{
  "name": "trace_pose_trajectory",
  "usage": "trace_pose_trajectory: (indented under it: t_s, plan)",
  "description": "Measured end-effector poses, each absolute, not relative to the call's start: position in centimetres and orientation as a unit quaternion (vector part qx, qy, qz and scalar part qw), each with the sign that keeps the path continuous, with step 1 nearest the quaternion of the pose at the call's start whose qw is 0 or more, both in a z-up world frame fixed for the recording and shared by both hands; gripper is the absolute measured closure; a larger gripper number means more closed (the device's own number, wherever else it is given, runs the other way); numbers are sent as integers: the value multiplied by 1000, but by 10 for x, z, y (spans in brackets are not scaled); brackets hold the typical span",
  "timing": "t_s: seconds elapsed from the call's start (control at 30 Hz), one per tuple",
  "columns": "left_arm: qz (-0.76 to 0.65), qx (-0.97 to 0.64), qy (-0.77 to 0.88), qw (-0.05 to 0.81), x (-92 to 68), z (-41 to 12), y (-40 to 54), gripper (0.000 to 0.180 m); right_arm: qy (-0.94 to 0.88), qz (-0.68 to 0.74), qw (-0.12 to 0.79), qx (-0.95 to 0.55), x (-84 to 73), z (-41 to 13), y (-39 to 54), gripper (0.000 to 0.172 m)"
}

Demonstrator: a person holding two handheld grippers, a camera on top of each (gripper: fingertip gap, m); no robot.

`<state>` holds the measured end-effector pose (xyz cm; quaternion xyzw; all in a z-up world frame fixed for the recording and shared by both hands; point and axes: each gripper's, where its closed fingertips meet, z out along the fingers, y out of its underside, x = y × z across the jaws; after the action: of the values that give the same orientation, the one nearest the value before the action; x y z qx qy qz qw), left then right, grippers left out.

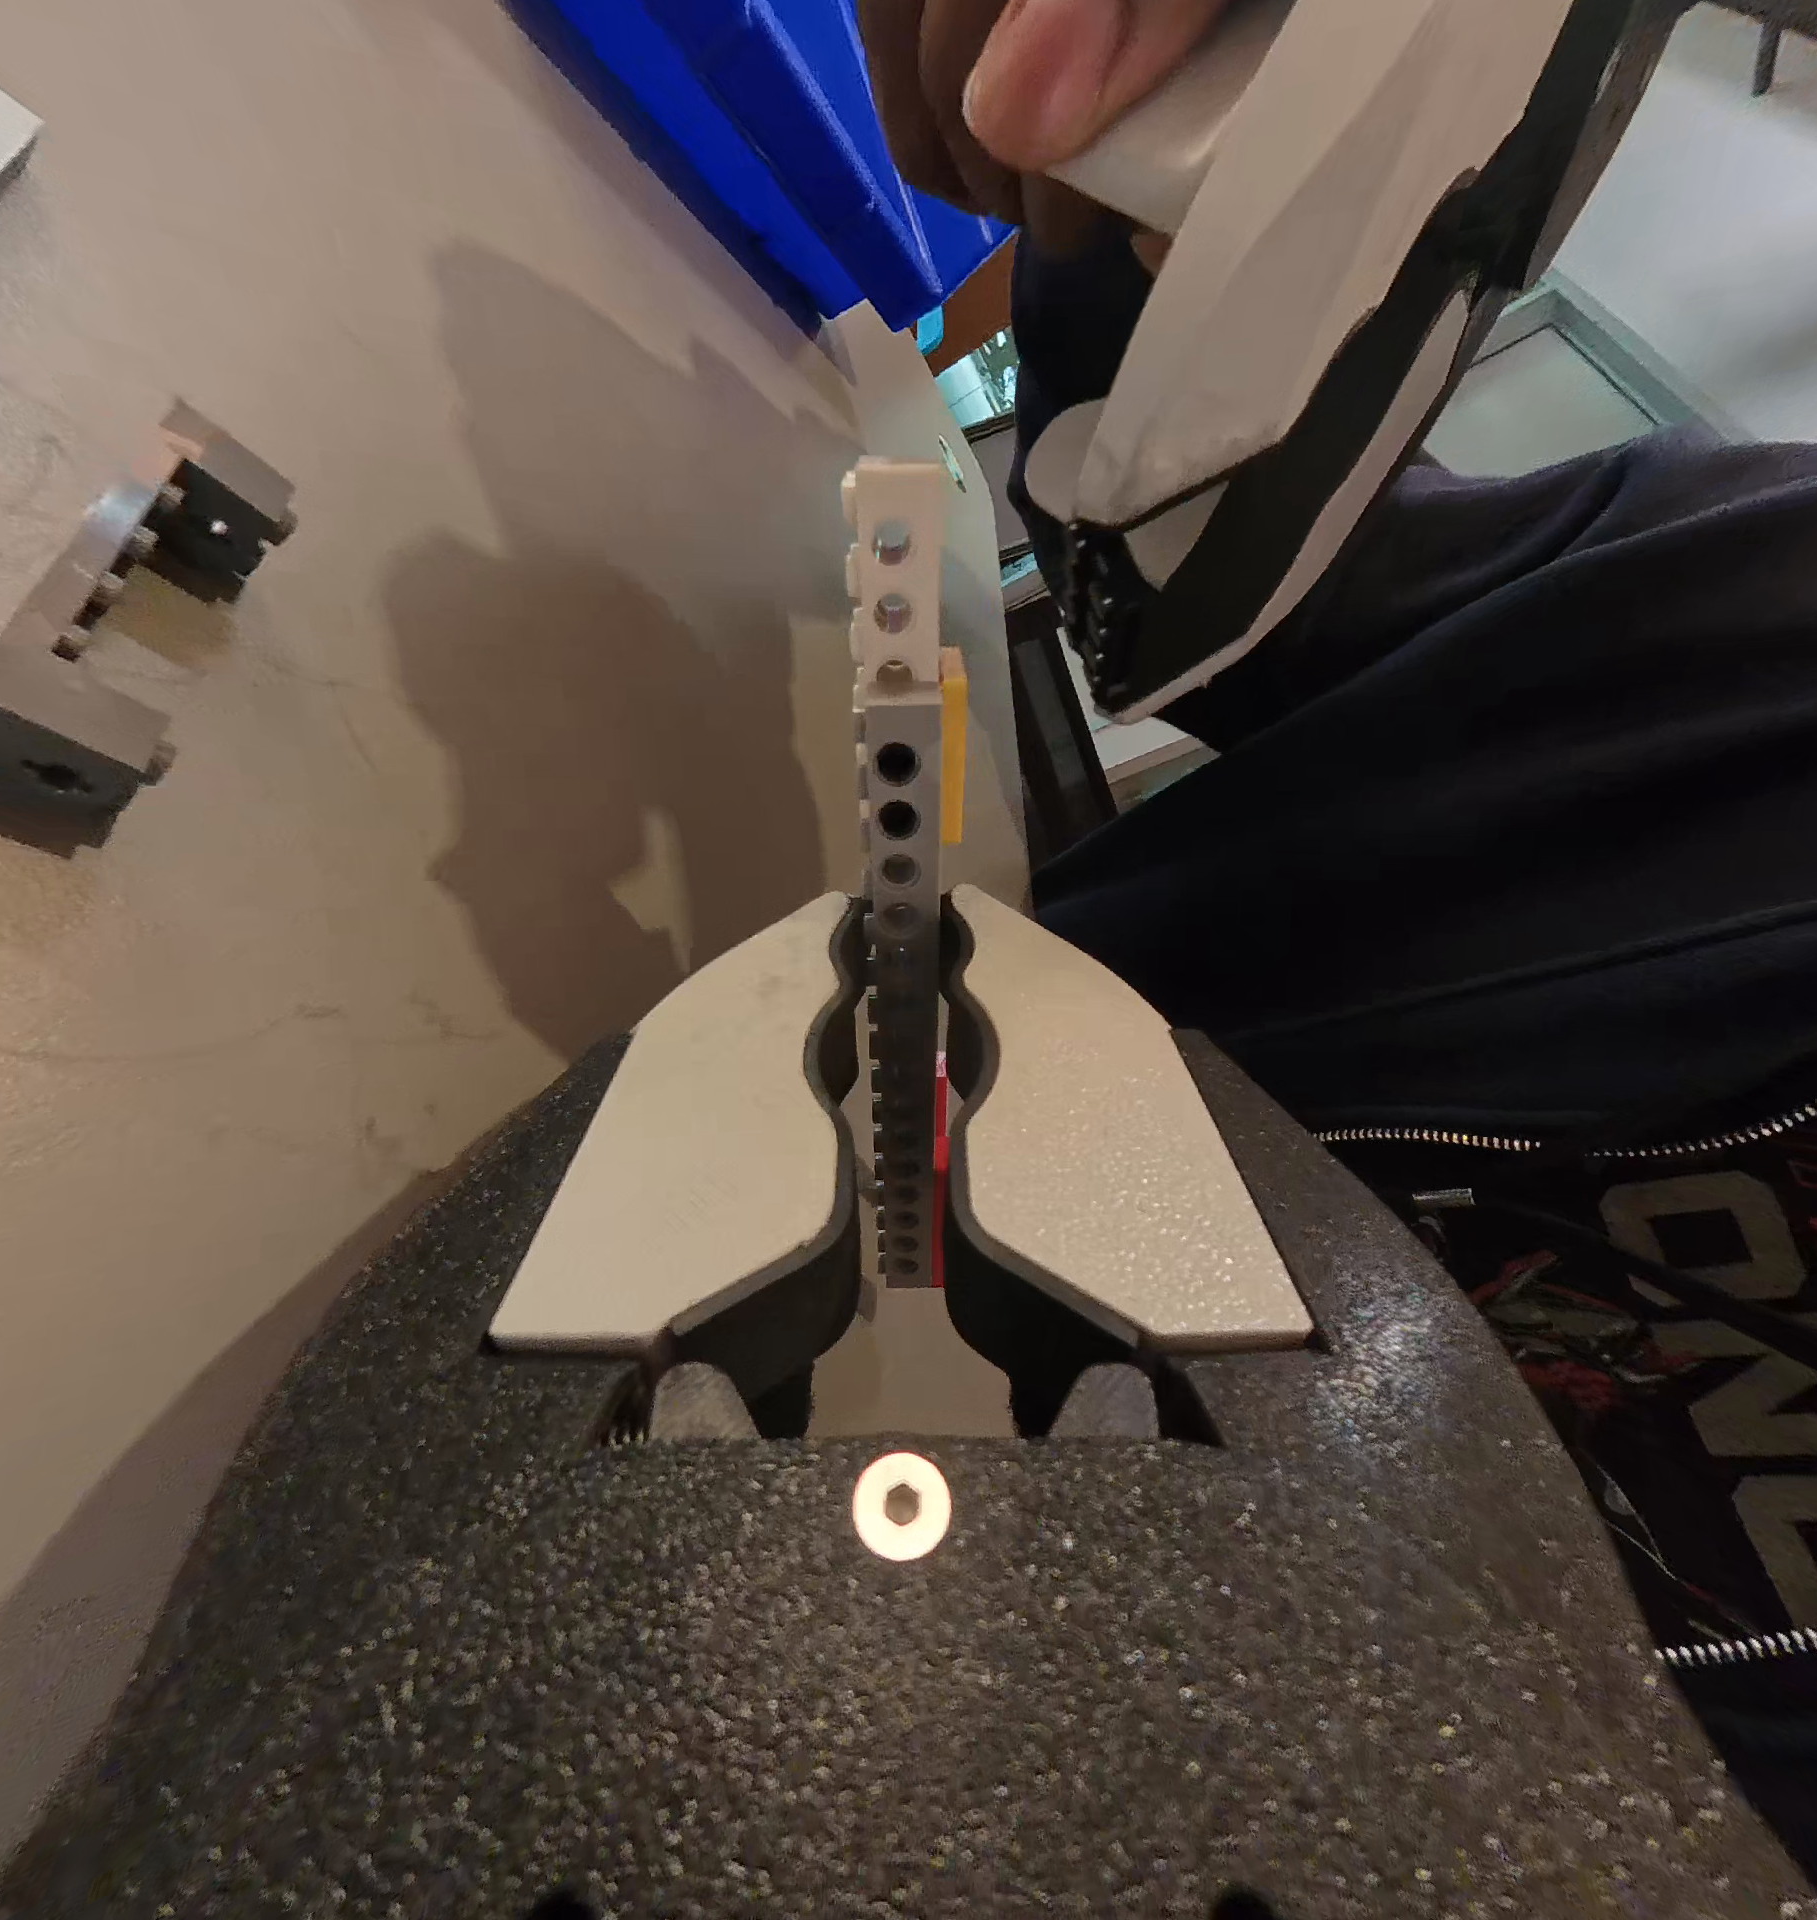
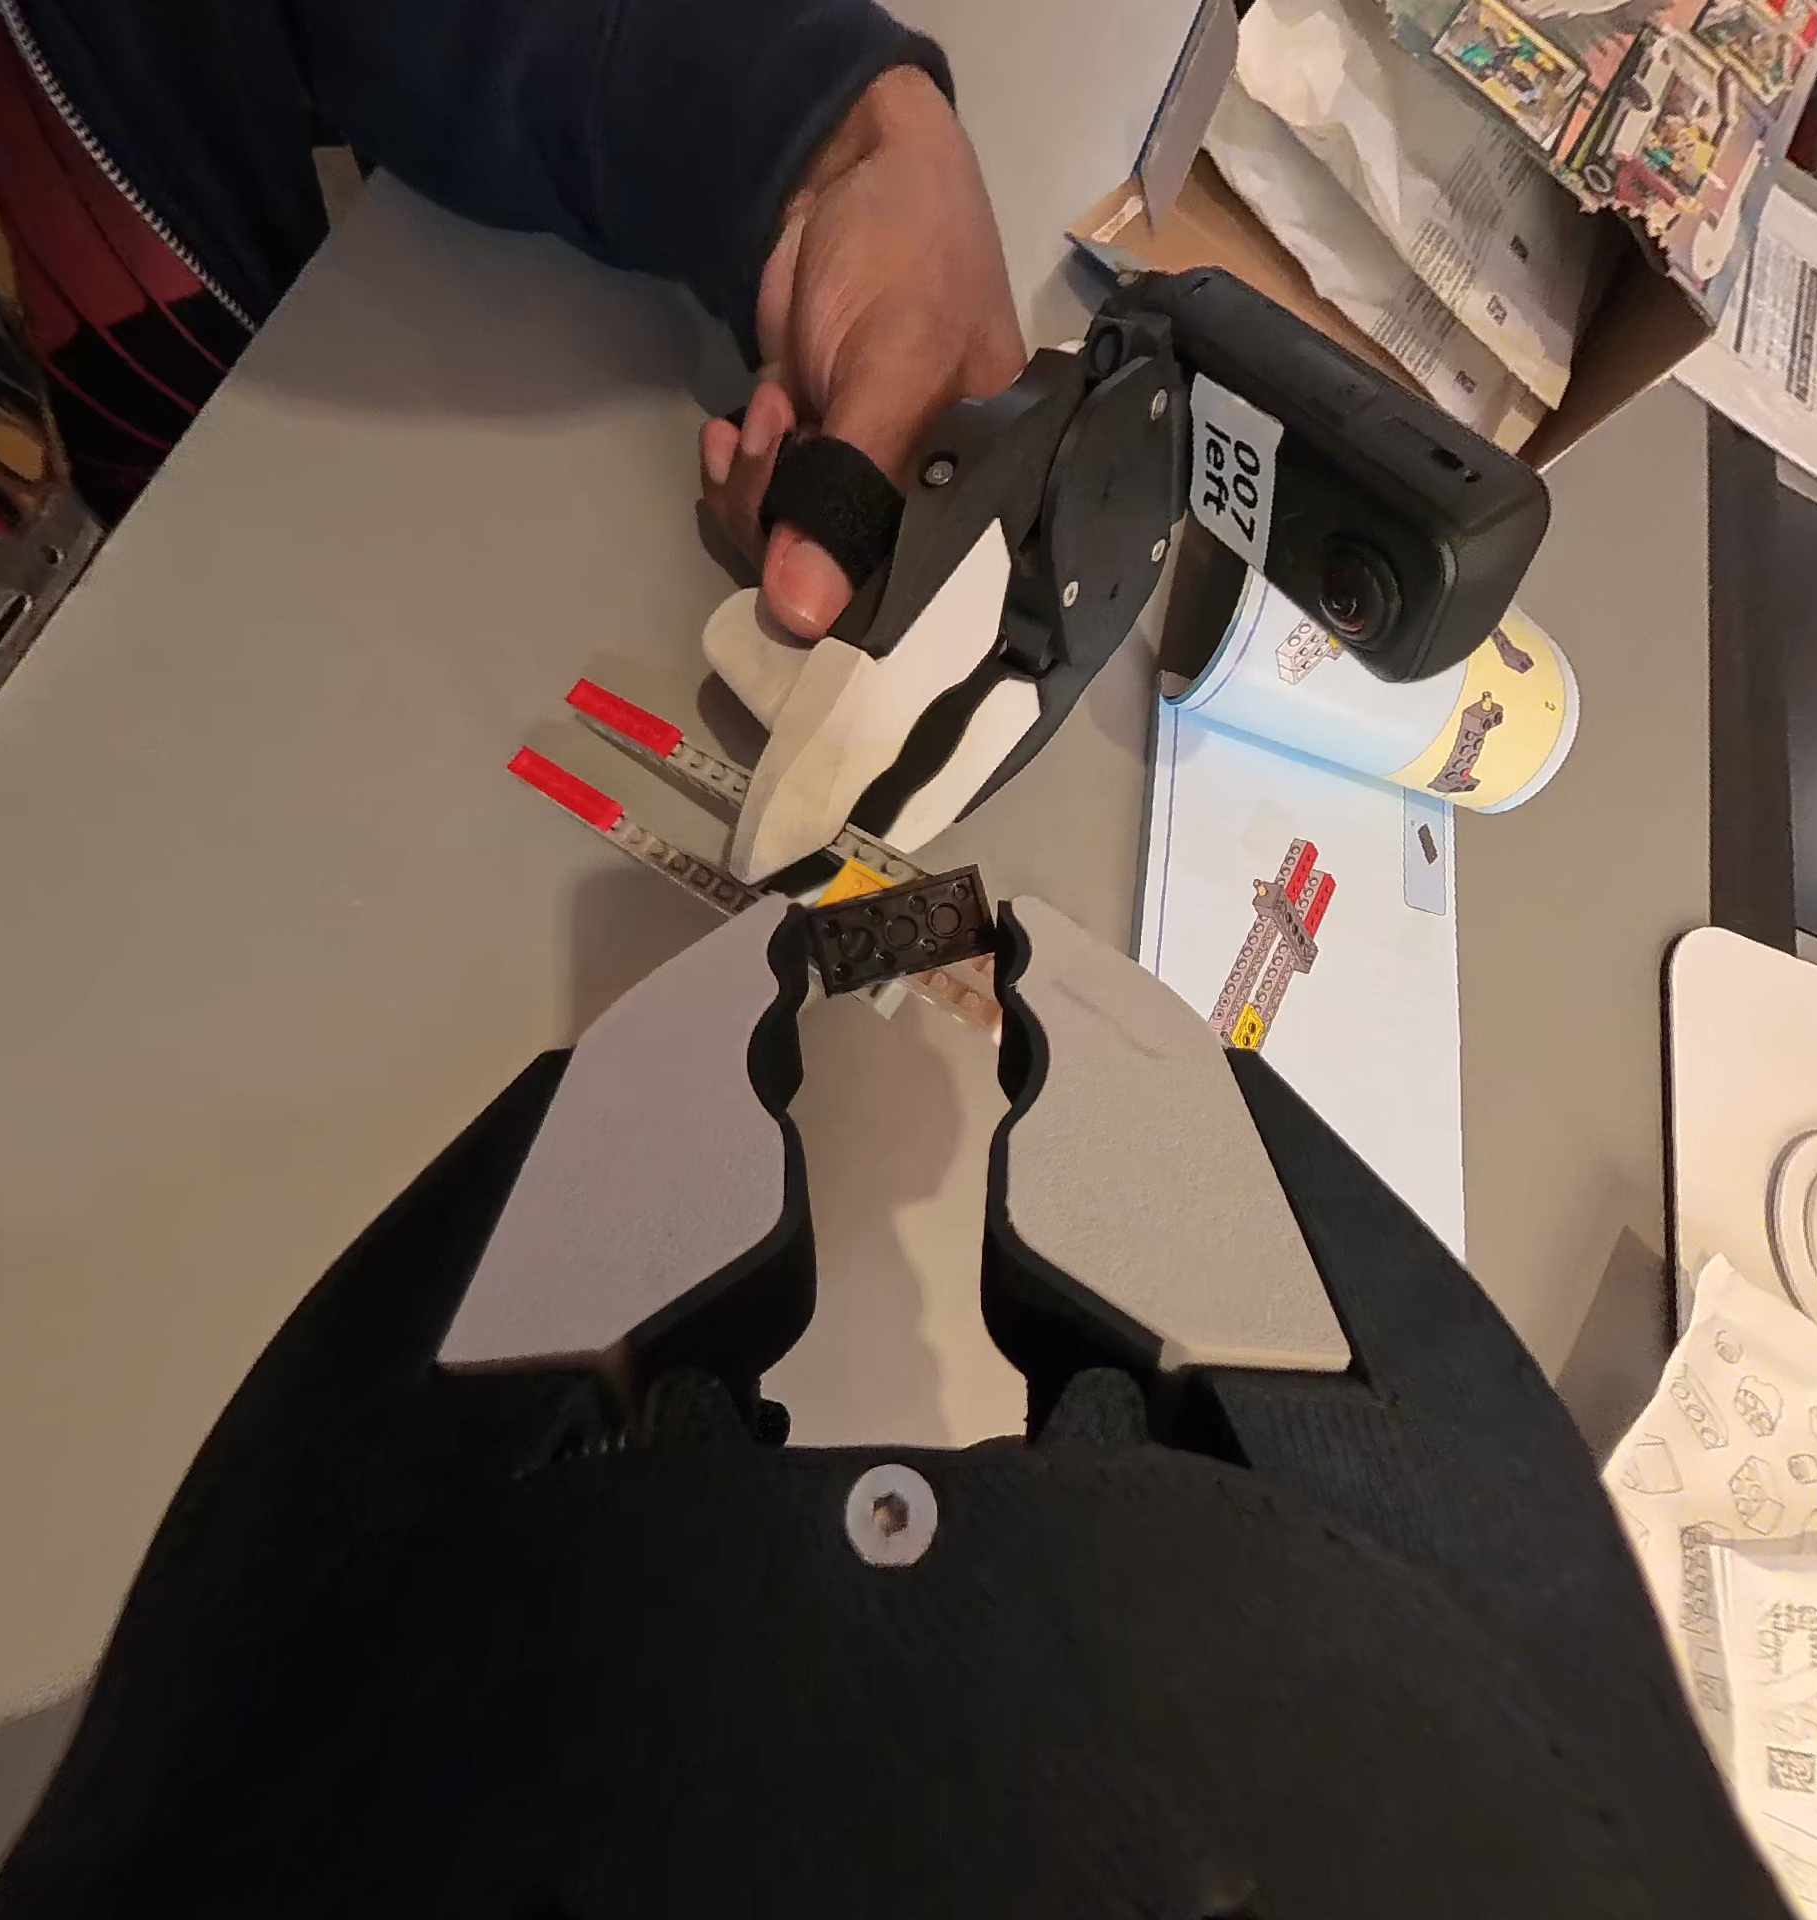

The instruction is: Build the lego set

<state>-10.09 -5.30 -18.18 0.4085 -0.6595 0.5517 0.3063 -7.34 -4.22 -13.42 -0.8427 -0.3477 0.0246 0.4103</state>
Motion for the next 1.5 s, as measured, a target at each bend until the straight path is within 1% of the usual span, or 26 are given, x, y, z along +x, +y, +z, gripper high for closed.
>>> trace_pose_trajectory:
  t_s: [0.43, 0.83, 1.13, 1.37, 1.5]
  plan:
    - [559, 453, -615, 322, -89, -184, -59, 168, -303, 38, 434, -848, -60, -139, -48, 137]
    - [560, 449, -607, 341, -91, -182, -59, 168, -319, 56, 420, -848, -58, -146, -47, 137]
    - [556, 433, -620, 344, -97, -181, -62, 168, -380, 71, 370, -845, -64, -141, -42, 137]
    - [557, 424, -623, 349, -100, -179, -63, 168, -449, 69, 277, -847, -63, -152, -50, 137]
    - [553, 416, -632, 350, -103, -179, -65, 168, -481, 71, 245, -838, -66, -153, -52, 137]
